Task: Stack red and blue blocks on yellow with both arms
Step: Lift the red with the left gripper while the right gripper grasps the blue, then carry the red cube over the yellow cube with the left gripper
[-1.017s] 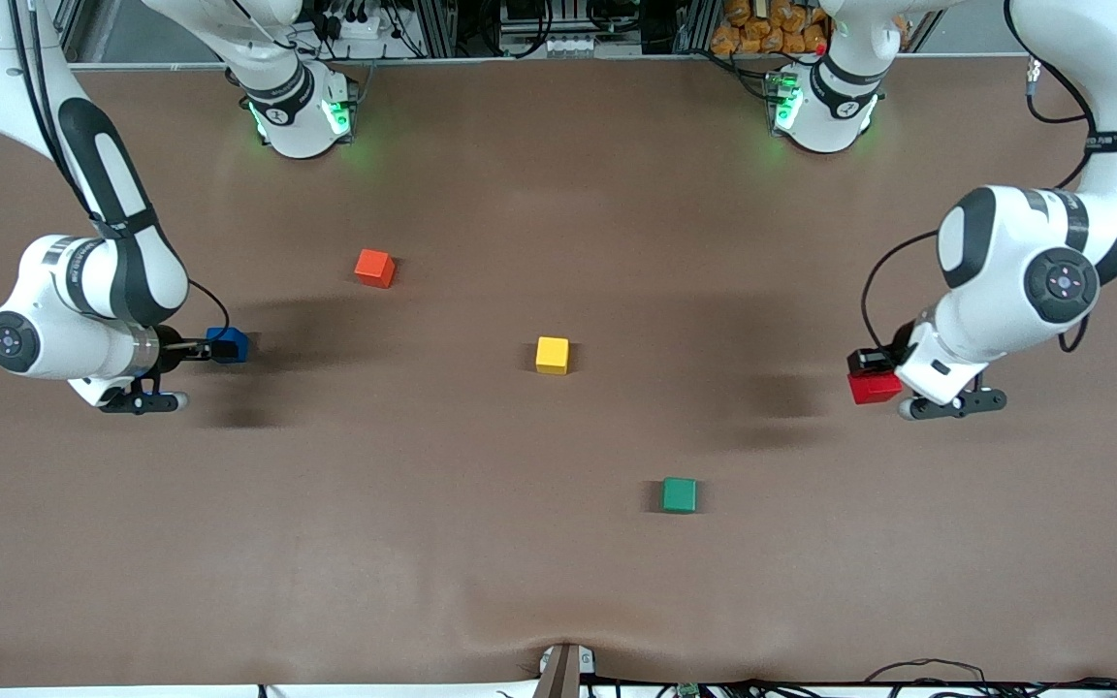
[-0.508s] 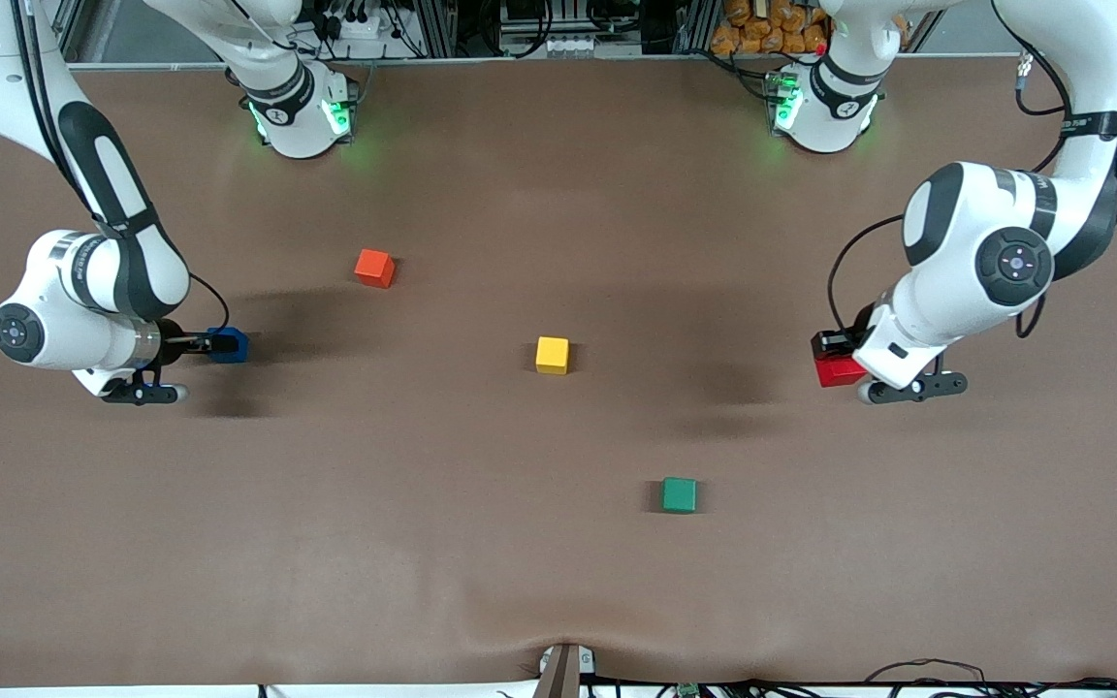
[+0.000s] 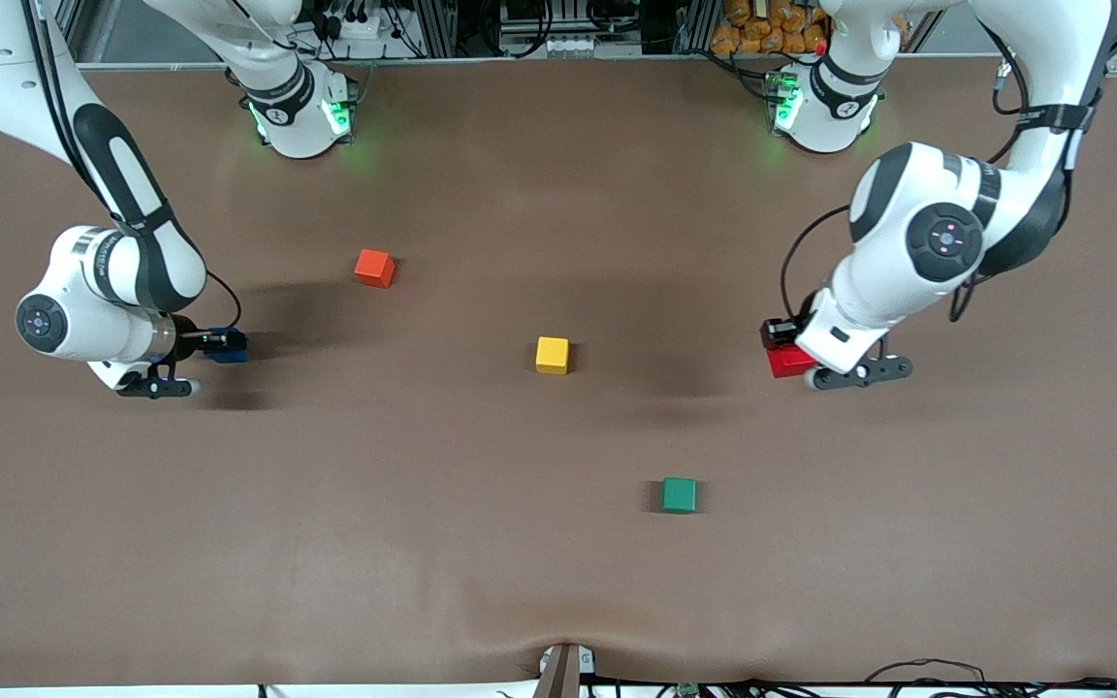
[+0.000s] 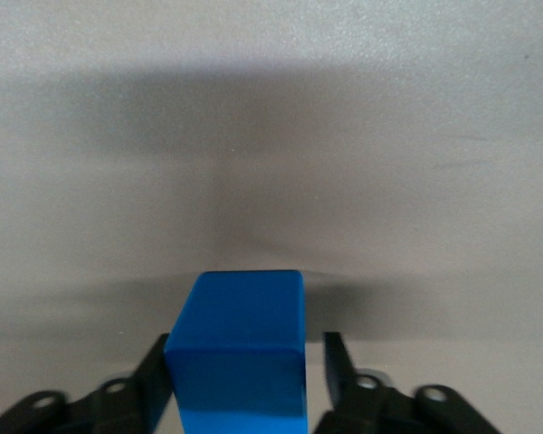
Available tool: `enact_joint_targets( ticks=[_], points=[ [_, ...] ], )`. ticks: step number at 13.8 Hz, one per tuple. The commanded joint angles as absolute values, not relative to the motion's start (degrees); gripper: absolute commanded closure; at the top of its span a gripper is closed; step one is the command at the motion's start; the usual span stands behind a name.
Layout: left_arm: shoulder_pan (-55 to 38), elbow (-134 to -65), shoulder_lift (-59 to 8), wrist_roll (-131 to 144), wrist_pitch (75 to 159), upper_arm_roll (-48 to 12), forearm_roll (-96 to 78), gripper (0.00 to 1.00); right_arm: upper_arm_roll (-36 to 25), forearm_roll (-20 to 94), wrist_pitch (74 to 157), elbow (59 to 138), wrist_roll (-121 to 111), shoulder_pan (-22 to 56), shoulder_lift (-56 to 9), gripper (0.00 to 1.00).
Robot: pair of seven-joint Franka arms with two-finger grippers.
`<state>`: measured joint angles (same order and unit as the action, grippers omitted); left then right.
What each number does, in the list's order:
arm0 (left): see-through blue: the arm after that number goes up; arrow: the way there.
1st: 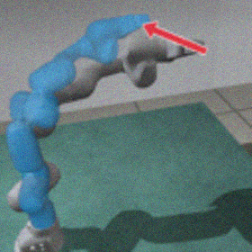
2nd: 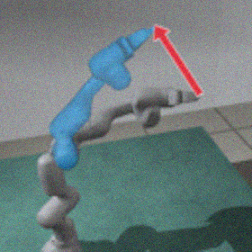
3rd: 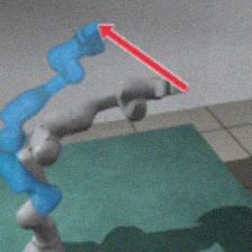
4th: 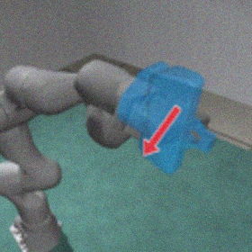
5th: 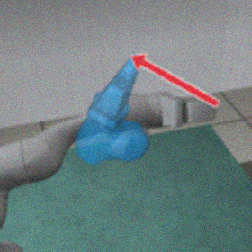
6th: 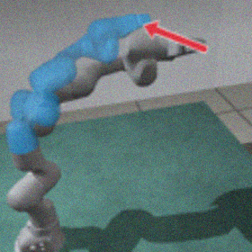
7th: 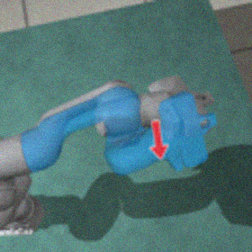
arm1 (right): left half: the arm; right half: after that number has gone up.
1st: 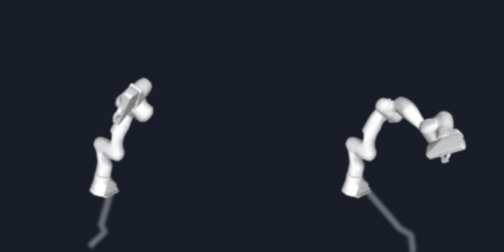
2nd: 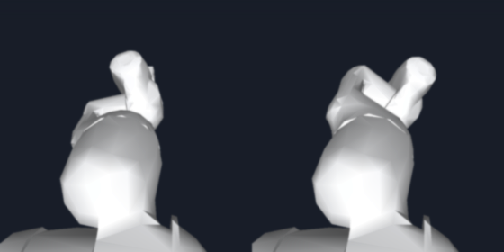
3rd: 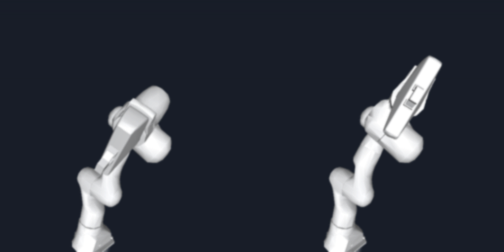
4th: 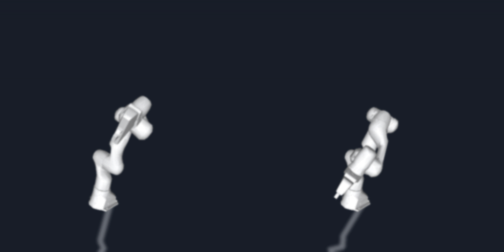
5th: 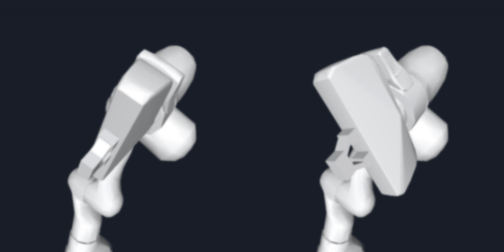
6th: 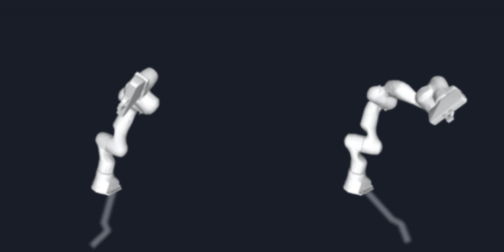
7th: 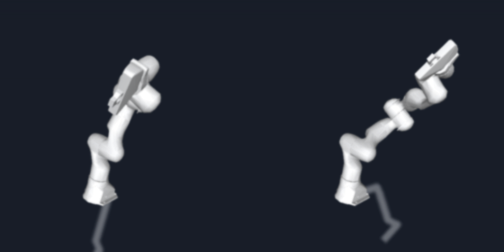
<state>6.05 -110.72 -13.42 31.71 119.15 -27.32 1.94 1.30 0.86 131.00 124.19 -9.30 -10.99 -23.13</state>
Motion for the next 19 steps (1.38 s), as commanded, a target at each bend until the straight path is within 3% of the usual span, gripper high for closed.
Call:
enact_joint_targets(
  ticks=[1,2,10,19],
  points=[
    [3.5,-108.5,-14.4,36.8,117.9,-28.4,1.1,1.0,1.8,1.1,131.7,125.0,-10.0,-11.6,-22.6,0.96],
    [2.4,-108.5,-14.7,38.4,117.9,-28.4,1.1,1.0,1.8,1.1,131.7,124.9,-9.9,-11.5,-22.6,1.0],
    [-2.6,-107.3,-21.2,44.0,120.2,-28.4,1.8,1.0,1.8,1.1,131.7,124.6,-9.9,-11.6,-22.7,1.0],
    [-15.2,-92.7,-32.9,50.3,120.5,-27.8,2.9,1.0,1.8,1.1,130.6,123.4,-9.8,-11.9,-22.7,1.0]
  ],
)
